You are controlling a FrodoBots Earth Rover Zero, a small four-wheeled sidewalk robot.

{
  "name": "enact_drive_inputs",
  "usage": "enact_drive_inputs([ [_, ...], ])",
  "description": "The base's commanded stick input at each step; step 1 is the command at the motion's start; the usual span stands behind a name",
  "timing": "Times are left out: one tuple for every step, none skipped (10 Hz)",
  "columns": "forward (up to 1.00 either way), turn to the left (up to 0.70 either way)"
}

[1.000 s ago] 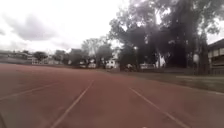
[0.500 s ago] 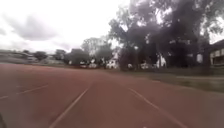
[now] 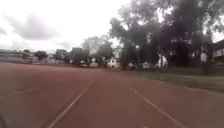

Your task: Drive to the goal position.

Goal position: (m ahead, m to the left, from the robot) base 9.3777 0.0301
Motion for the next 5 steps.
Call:
enact_drive_inputs([
  [0.67,0.0],
  [0.67,0.0],
  [0.67,0.0],
  [0.67,0.0],
  [0.67,0.0],
])
